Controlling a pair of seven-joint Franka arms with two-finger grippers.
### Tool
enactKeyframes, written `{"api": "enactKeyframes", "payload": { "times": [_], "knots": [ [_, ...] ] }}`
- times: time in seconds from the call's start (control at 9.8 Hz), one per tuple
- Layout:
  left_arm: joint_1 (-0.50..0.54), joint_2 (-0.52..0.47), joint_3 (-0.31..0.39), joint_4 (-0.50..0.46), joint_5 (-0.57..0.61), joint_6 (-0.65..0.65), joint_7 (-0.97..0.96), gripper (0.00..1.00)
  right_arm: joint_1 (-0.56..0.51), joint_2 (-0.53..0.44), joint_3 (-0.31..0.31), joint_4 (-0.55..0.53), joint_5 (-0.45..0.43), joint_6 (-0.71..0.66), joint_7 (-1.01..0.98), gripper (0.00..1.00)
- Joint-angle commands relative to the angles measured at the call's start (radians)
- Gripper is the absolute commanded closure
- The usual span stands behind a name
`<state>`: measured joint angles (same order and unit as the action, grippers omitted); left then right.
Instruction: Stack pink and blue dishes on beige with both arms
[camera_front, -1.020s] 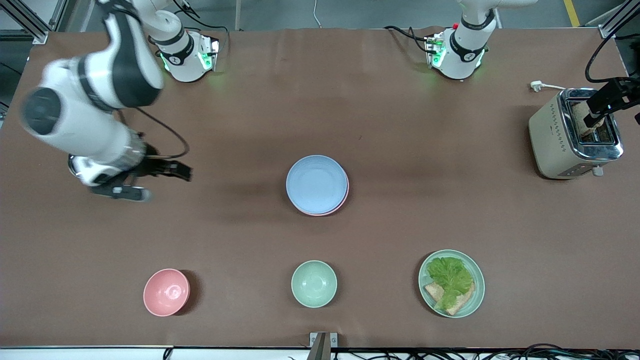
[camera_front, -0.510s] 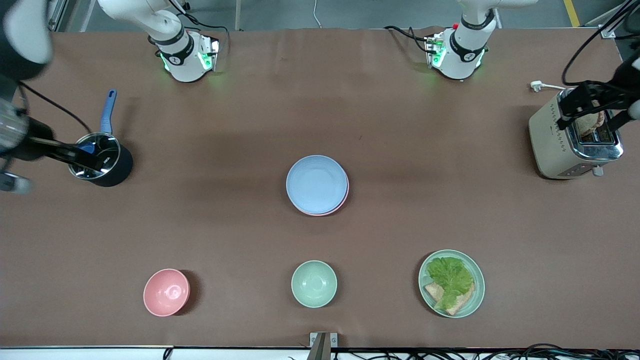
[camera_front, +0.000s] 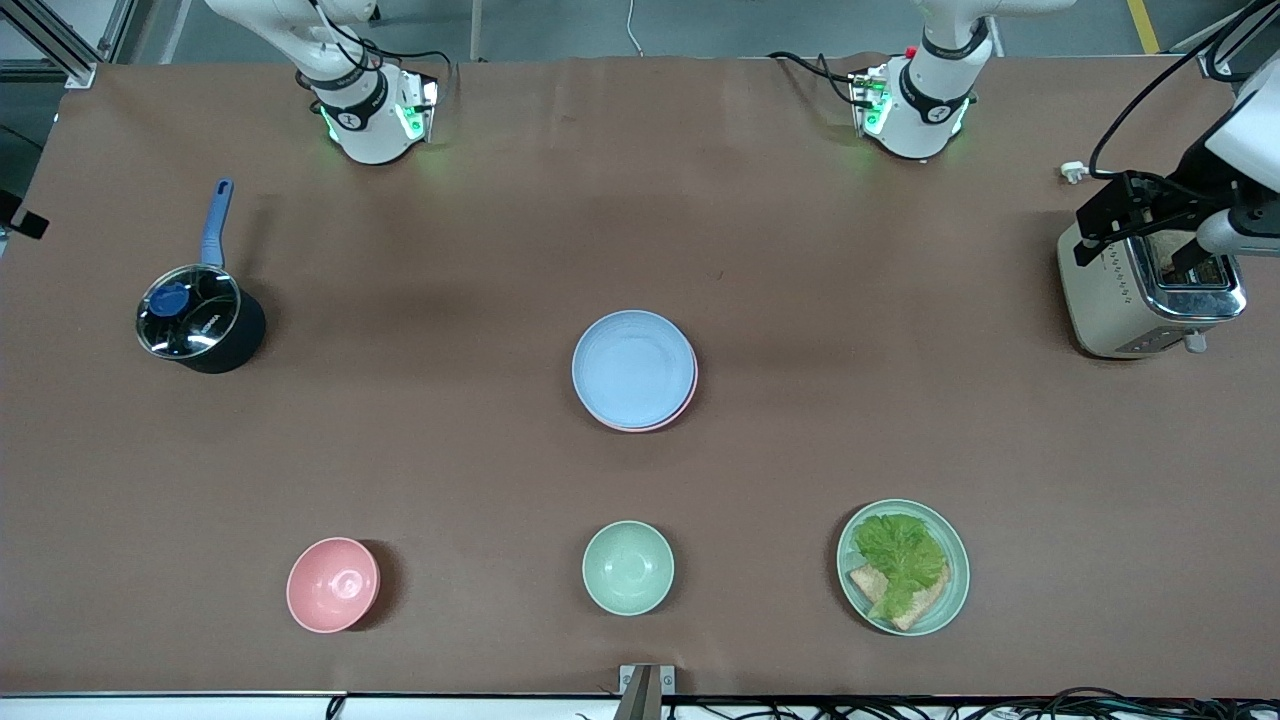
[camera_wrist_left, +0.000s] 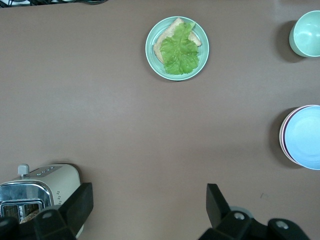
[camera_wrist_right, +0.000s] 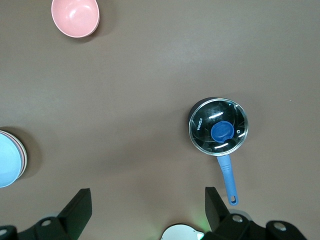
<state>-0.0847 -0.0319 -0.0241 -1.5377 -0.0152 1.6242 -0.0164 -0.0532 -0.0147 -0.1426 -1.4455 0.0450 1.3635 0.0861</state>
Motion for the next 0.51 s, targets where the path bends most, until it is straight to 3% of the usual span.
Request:
{"api": "enactKeyframes", "payload": {
  "times": [0.0, 0.41],
  "knots": [
    [-0.007, 0.041, 0.029, 0.037, 0.011, -0.021, -0.008, 0.00, -0.001, -0.042, 0.046, -0.075, -0.034, 0.054, 0.006, 0.00],
    [-0.018, 0.037, 0.035, 0.027, 0.011, -0.052, -0.068, 0.00, 0.001, -0.039, 0.046, -0.046, -0.039, 0.045, -0.003, 0.00]
  ]
}}
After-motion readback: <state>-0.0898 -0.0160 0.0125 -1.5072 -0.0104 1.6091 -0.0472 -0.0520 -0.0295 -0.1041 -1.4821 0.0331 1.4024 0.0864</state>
